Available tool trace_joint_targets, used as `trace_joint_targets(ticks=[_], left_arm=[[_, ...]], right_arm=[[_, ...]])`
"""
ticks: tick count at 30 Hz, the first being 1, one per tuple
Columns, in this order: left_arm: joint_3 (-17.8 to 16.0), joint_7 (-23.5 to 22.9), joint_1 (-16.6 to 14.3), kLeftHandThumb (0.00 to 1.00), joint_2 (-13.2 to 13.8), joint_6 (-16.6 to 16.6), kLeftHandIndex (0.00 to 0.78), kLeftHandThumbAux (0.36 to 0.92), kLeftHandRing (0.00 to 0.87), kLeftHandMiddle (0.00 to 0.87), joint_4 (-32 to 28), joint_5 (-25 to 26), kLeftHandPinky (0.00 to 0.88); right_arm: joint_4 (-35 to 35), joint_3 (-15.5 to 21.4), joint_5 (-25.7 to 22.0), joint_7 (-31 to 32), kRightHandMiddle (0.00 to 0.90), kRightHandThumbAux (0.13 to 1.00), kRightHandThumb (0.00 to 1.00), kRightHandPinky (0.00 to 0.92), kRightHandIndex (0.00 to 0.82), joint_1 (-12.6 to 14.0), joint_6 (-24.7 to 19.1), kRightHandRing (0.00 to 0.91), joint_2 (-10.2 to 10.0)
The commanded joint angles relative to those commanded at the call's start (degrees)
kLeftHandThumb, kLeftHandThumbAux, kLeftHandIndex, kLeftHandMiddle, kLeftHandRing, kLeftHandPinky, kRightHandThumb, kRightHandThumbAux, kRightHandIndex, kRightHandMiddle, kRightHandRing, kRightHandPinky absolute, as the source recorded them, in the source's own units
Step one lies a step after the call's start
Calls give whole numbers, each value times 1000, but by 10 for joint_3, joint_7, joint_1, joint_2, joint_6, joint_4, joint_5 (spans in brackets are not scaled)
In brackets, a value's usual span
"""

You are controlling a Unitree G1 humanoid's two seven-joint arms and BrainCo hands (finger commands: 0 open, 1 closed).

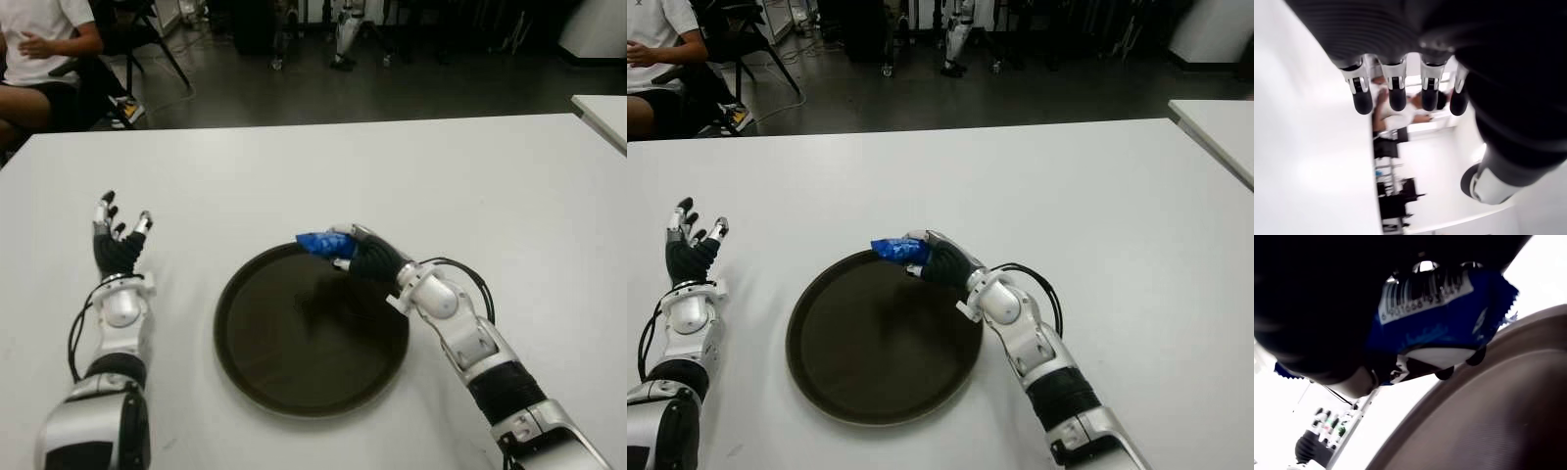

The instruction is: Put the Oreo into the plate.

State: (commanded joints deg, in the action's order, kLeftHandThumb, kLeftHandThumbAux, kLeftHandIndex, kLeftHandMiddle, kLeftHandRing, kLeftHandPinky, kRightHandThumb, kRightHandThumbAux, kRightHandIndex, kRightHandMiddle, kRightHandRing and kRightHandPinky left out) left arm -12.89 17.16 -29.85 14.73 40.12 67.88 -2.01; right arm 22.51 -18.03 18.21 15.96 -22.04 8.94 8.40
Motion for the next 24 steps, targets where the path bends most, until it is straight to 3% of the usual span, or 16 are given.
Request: trace_joint_targets(ticks=[7, 14, 20, 24], left_arm=[[3, 1, 4, 0, -4, 6, 0, 740, 0, 0, -8, 1, 0], [5, -9, 6, 0, -5, 2, 0, 755, 0, 0, -10, 5, 0], [6, -11, 7, 0, -4, 0, 1, 758, 0, 0, -9, 6, 0], [4, -13, 6, 0, -3, -4, 2, 758, 0, 0, -6, 9, 0]], right_arm=[[-3, -10, -3, 28, 803, 718, 707, 801, 439, 0, 0, 811, 13], [-7, -13, -17, 57, 672, 724, 698, 664, 434, 1, 5, 683, 20], [8, -10, -54, 107, 580, 725, 691, 549, 433, -4, 39, 574, 23], [27, -2, -108, 168, 561, 727, 690, 514, 432, -8, 67, 547, 20]])
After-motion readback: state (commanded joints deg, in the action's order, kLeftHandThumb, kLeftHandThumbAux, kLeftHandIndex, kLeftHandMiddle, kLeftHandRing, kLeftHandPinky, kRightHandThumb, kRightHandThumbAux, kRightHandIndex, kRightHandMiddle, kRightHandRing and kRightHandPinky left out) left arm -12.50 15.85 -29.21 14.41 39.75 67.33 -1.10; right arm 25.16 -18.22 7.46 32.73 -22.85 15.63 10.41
